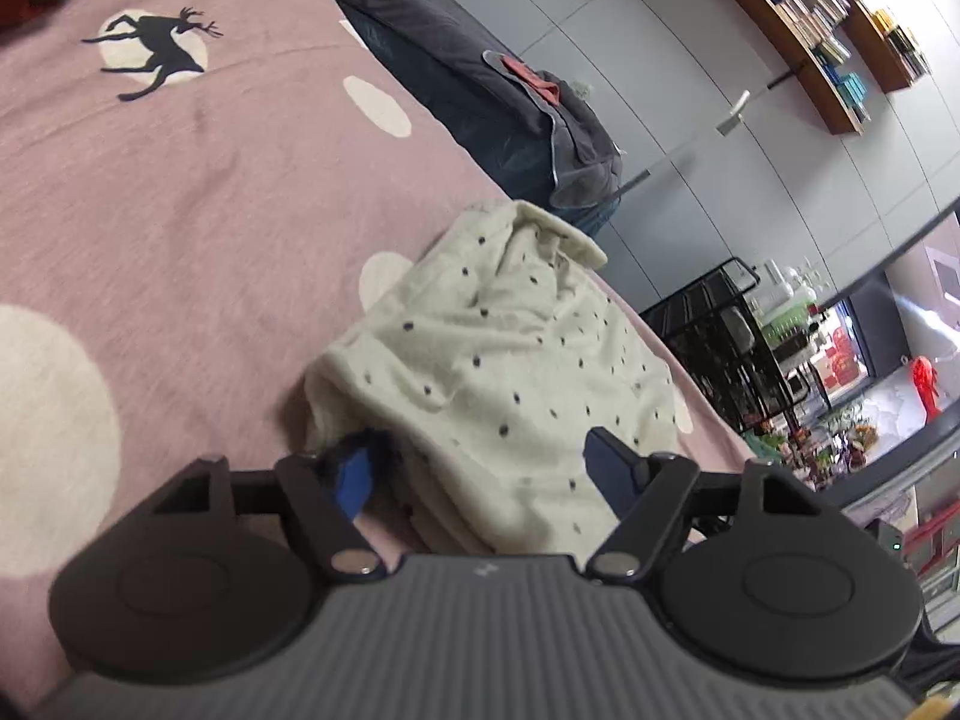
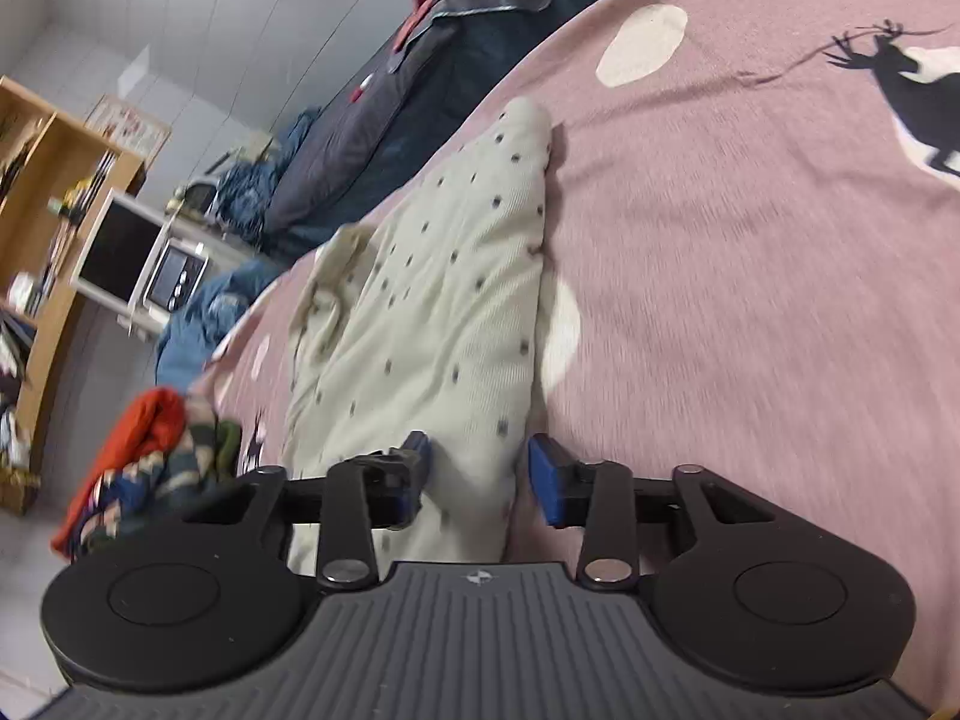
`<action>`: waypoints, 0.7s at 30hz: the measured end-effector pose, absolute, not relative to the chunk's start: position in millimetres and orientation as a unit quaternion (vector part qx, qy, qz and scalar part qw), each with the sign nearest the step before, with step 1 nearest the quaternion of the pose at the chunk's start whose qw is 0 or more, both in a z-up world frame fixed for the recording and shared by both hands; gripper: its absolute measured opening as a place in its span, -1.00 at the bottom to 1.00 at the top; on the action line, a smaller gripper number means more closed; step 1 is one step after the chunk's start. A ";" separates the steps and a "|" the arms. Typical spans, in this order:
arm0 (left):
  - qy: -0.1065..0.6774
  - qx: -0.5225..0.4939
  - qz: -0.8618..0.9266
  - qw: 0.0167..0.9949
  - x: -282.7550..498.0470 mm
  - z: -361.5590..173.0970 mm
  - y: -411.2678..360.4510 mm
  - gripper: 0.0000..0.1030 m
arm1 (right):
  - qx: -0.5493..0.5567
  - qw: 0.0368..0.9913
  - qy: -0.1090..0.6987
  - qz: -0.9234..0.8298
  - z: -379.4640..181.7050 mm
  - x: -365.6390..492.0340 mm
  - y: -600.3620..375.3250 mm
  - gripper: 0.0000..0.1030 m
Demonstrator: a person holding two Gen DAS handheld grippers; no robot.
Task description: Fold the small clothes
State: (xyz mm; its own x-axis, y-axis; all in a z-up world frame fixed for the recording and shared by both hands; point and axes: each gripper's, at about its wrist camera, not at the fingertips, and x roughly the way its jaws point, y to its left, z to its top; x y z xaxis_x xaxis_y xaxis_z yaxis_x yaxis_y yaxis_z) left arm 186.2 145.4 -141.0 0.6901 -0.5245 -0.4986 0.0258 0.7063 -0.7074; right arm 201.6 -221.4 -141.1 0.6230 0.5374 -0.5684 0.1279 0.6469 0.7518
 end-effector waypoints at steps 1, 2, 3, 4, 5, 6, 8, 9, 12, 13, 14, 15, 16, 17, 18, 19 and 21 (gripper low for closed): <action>0.359 -0.348 -0.159 0.851 190.6 -142.2 143.8 0.20 | 0.410 0.804 0.412 0.127 -144.6 210.5 -223.9 0.10; 0.360 -0.345 -0.154 0.853 194.6 -143.2 142.1 0.13 | 0.414 0.803 0.411 0.125 -147.1 219.6 -223.7 0.03; 0.360 -0.346 -0.150 0.854 197.9 -144.3 141.4 0.01 | 0.418 0.802 0.409 0.121 -148.5 228.3 -221.5 0.03; 0.360 -0.350 -0.146 0.852 201.1 -145.6 141.0 -0.09 | 0.421 0.801 0.407 0.123 -149.3 236.9 -218.4 0.03; 0.361 -0.354 -0.141 0.851 203.0 -146.7 140.6 -0.15 | 0.422 0.800 0.408 0.124 -150.3 244.8 -215.4 0.03; 0.362 -0.357 -0.136 0.850 204.7 -147.6 140.0 -0.26 | 0.424 0.800 0.406 0.122 -151.1 252.3 -212.9 -0.03; 0.361 -0.350 -0.130 0.854 206.3 -149.2 137.4 -0.33 | 0.435 0.799 0.400 0.111 -154.0 261.0 -210.1 -0.26; 0.360 -0.342 -0.129 0.858 206.1 -148.9 135.1 -0.35 | 0.436 0.800 0.400 0.103 -155.5 263.7 -208.3 -0.40; 0.362 -0.308 -0.122 0.872 206.1 -145.3 125.1 -0.42 | 0.424 0.811 0.393 0.088 -155.1 260.2 -202.6 -0.48; 0.364 -0.298 -0.119 0.874 206.2 -143.7 122.8 -0.45 | 0.415 0.816 0.394 0.086 -153.8 258.7 -200.6 -0.50; 0.366 -0.289 -0.116 0.877 206.9 -141.9 120.5 -0.46 | 0.405 0.820 0.394 0.086 -152.6 258.4 -199.2 -0.52; 0.368 -0.279 -0.115 0.879 207.5 -140.5 117.9 -0.48 | 0.401 0.822 0.396 0.086 -151.9 258.2 -199.4 -0.52; 0.371 -0.267 -0.114 0.882 207.4 -138.6 116.2 -0.50 | 0.402 0.821 0.397 0.084 -151.8 258.0 -199.9 -0.52; 0.374 -0.256 -0.113 0.884 207.5 -137.1 114.4 -0.52 | 0.402 0.820 0.399 0.080 -152.2 259.1 -200.0 -0.53; 0.376 -0.246 -0.112 0.886 207.8 -135.5 112.3 -0.54 | 0.397 0.822 0.401 0.076 -150.6 258.3 -199.1 -0.54; 0.379 -0.241 -0.112 0.887 208.1 -133.7 111.6 -0.57 | 0.385 0.827 0.403 0.071 -148.7 260.5 -195.3 -0.55; 0.384 -0.238 -0.111 0.885 208.8 -131.8 112.3 -0.60 | 0.339 0.845 0.409 0.064 -141.0 262.6 -183.9 -0.55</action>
